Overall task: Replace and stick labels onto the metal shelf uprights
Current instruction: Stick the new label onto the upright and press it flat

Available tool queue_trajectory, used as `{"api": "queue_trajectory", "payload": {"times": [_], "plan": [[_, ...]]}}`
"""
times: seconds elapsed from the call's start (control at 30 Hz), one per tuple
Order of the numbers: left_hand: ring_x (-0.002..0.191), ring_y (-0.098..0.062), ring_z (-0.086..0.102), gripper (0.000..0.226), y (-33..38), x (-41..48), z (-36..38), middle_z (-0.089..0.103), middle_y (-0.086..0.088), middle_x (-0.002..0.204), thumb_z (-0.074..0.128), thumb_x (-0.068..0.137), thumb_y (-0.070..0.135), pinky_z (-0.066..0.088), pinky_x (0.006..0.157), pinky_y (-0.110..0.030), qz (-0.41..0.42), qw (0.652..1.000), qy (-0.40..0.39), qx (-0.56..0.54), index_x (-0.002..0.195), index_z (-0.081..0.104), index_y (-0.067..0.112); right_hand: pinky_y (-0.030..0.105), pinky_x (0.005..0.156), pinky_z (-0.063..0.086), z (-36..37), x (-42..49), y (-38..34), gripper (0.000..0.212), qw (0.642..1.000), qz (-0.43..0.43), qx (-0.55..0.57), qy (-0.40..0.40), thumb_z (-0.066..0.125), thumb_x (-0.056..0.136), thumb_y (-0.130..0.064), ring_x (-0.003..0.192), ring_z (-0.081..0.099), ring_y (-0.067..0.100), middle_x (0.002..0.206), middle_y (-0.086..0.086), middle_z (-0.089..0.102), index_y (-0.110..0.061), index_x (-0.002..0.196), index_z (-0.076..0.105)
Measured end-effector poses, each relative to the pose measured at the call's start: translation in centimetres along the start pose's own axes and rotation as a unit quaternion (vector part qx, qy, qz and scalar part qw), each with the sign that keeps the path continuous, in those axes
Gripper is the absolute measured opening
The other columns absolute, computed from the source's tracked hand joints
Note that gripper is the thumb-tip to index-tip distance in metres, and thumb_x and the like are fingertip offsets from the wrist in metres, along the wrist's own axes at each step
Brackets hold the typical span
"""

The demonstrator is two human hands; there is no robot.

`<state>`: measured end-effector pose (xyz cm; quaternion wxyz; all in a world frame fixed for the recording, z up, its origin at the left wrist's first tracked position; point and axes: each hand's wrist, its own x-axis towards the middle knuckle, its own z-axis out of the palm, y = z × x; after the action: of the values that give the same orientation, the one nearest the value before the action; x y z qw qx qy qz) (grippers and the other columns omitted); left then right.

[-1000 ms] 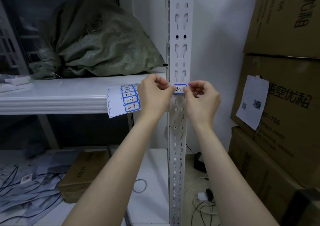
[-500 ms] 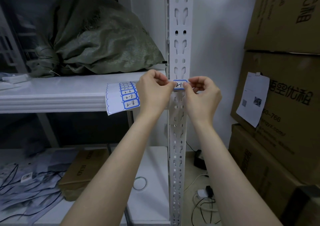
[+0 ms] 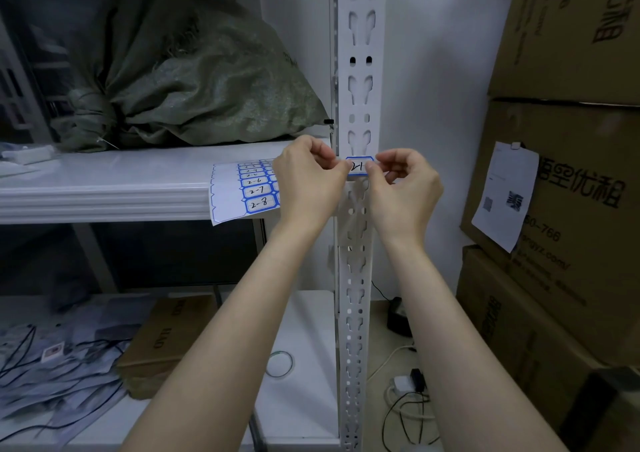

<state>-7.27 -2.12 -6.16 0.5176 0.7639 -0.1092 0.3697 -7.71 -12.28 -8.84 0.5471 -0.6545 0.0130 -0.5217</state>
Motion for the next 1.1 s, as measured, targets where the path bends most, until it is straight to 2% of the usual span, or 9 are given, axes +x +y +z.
{"api": "queue_trajectory", "payload": {"times": [0.17, 0.5, 0.8, 0.97, 1.1], "plan": [[0.064, -0.002, 0.062, 0.032, -0.11, 0.02, -0.10, 0.062, 0.013, 0.063, 0.080, 0.072, 0.017, 0.044, 0.064, -0.011, -0.002, 1.000, -0.009, 0.003, 0.066, 0.051, 0.027, 0.017, 0.060, 0.048, -0.04, -0.16, 0.19, 0.009, 1.000, 0.006, 0.013, 0.006, 0.072, 0.077, -0.012, 0.056, 0.050, 0.001, 0.066, -0.015, 0.060, -0.015, 0.083, 0.067], [0.059, 0.002, 0.062, 0.030, -0.15, -0.01, -0.13, 0.068, 0.008, 0.067, 0.082, 0.072, 0.015, 0.044, 0.058, -0.005, -0.006, 0.999, -0.009, -0.032, 0.068, 0.053, 0.022, 0.027, 0.062, 0.053, -0.16, -0.27, 0.34, 0.009, 1.000, -0.001, 0.012, 0.016, 0.074, 0.076, -0.015, 0.060, 0.053, 0.006, 0.067, -0.016, 0.060, -0.017, 0.081, 0.067], [0.063, -0.001, 0.063, 0.031, 0.26, 0.12, 0.01, 0.062, 0.013, 0.061, 0.079, 0.072, 0.016, 0.043, 0.063, -0.009, 0.003, 1.000, -0.005, 0.006, 0.066, 0.050, 0.025, 0.030, 0.064, 0.054, -0.04, -0.19, 0.31, 0.010, 1.000, -0.001, 0.001, 0.016, 0.075, 0.076, -0.016, 0.063, 0.054, 0.008, 0.067, -0.019, 0.059, -0.017, 0.081, 0.066], [0.065, -0.003, 0.064, 0.031, 0.38, 0.14, -0.01, 0.063, 0.012, 0.062, 0.078, 0.072, 0.014, 0.043, 0.062, -0.009, 0.001, 1.000, -0.003, 0.011, 0.066, 0.050, 0.026, 0.032, 0.065, 0.053, -0.04, -0.16, 0.17, 0.010, 1.000, -0.003, 0.006, 0.019, 0.074, 0.076, -0.015, 0.058, 0.052, 0.007, 0.065, -0.016, 0.059, -0.017, 0.081, 0.066], [0.069, -0.006, 0.067, 0.031, 0.31, 0.18, -0.02, 0.064, 0.012, 0.063, 0.079, 0.072, 0.015, 0.050, 0.068, -0.017, 0.000, 1.000, -0.003, 0.011, 0.067, 0.051, 0.026, 0.032, 0.066, 0.054, -0.12, -0.18, 0.13, 0.010, 1.000, -0.001, 0.008, 0.018, 0.074, 0.075, -0.014, 0.057, 0.051, 0.007, 0.064, -0.016, 0.058, -0.017, 0.080, 0.066]]}}
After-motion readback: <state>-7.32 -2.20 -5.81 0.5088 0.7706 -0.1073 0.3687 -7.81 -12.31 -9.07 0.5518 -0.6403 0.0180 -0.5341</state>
